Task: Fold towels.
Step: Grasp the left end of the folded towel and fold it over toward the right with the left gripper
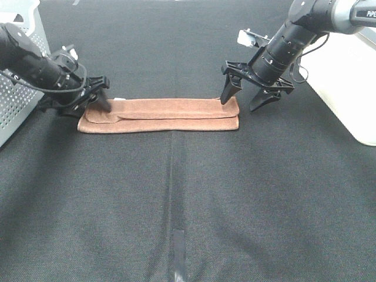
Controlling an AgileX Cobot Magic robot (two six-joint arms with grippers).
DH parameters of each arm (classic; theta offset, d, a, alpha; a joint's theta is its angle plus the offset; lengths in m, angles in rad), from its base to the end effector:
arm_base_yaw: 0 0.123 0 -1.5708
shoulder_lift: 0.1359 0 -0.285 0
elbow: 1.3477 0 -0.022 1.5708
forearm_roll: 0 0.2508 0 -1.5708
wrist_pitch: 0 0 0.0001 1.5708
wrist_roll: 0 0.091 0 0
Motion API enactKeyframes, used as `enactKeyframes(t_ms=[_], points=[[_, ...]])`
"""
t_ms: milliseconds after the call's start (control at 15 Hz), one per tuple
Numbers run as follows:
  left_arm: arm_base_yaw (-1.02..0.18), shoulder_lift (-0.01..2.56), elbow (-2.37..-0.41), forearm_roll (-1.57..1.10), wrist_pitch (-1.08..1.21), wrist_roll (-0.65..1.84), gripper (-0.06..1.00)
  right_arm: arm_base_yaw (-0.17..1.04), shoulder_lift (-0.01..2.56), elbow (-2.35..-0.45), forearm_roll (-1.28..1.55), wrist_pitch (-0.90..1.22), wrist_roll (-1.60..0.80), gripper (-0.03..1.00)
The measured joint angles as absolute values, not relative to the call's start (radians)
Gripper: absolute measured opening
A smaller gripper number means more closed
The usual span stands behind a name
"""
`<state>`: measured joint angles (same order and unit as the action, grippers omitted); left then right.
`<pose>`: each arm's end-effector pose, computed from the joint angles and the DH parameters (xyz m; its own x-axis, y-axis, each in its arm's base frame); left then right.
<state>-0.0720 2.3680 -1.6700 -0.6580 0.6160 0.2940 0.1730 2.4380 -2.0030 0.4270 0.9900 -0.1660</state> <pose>0.4804 -0.0669 0.0902 -0.9246 -0.1824 -0.3343 -0.0261 0.9061 -0.4222 0.4938 0.1183 0.1293 -0.9646 -0.0937 -0.2464 -0.1795 0.9181 0.3535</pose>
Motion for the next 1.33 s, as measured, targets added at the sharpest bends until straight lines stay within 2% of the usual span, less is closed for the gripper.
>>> enactKeyframes(t_ms=[67,133,333,600,933,1333], points=[[-0.072,2.372,-1.670,-0.662,0.618,0.294,0.23,0.173,2.438,-2.003,0.427,0.990,-0.166,0.73],[-0.072,2.374,-1.670,-0.667,0.620,0.294,0.09,0.173,2.438,-2.003,0.427,0.990,-0.166,0.73],[-0.072,2.366,-1.670,-0.658,0.628,0.294,0.08,0.173,2.438,-2.003,0.427,1.011,-0.166,0.73],[-0.072,2.294,-1.710,-0.521,0.687,0.237,0.08,0.173,2.438,-2.003,0.427,1.062,-0.166,0.73],[-0.083,2.237,-1.918,-0.336,0.911,0.063,0.08,0.173,2.435,-2.003,0.424,1.122,-0.165,0.73],[-0.274,2.240,-1.987,-0.358,0.904,-0.062,0.08,0.173,2.338,-2.003,0.397,1.124,-0.165,0.73]])
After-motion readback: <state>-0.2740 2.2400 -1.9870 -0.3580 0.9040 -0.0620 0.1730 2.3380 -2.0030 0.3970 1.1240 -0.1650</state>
